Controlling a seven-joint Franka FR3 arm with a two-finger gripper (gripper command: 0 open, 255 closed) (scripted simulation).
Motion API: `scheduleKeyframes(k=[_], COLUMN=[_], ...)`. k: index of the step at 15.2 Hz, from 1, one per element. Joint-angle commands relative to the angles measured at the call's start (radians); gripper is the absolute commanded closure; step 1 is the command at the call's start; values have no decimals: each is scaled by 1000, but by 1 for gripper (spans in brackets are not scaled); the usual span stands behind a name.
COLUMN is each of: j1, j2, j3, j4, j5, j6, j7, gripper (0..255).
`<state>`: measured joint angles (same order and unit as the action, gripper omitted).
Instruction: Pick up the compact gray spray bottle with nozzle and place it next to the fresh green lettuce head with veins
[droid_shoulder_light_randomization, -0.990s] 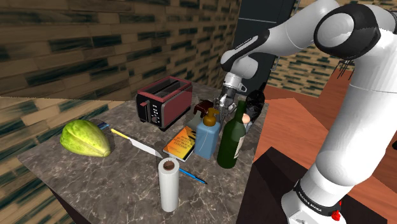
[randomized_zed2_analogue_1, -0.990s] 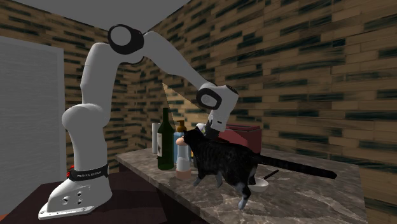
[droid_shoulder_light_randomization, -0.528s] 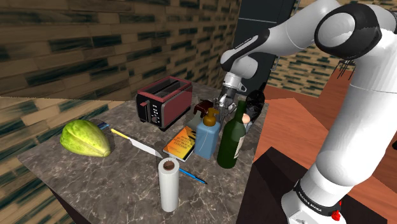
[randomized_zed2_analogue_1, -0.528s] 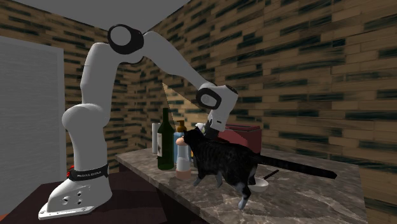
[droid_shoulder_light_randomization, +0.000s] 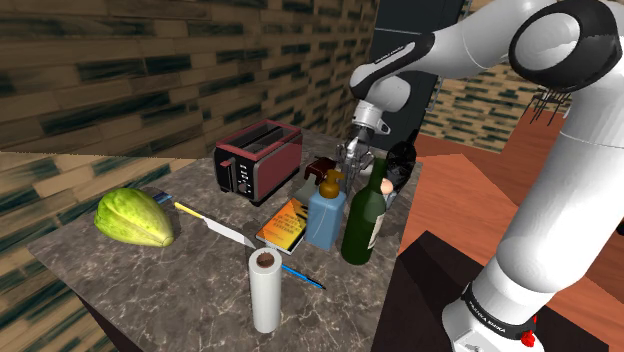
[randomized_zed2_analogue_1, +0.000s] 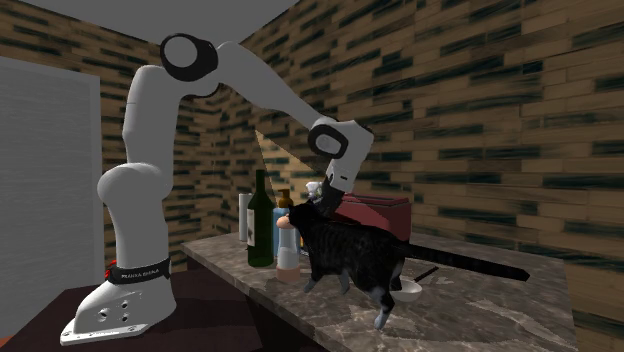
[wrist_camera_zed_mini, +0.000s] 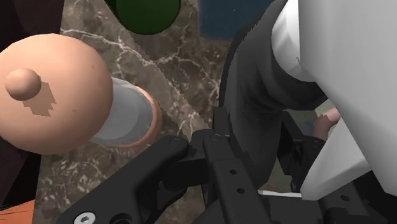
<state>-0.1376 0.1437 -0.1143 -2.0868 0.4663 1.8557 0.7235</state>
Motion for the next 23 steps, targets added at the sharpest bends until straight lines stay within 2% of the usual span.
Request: scheduleKeyframes(k=[1, 23], j1=[-1, -8], j2=[-12, -117], j3=[-2, -9], j4=[11, 177], j5=[-5, -39], j6=[-22, -270], j7=[9, 119], gripper=[255, 255])
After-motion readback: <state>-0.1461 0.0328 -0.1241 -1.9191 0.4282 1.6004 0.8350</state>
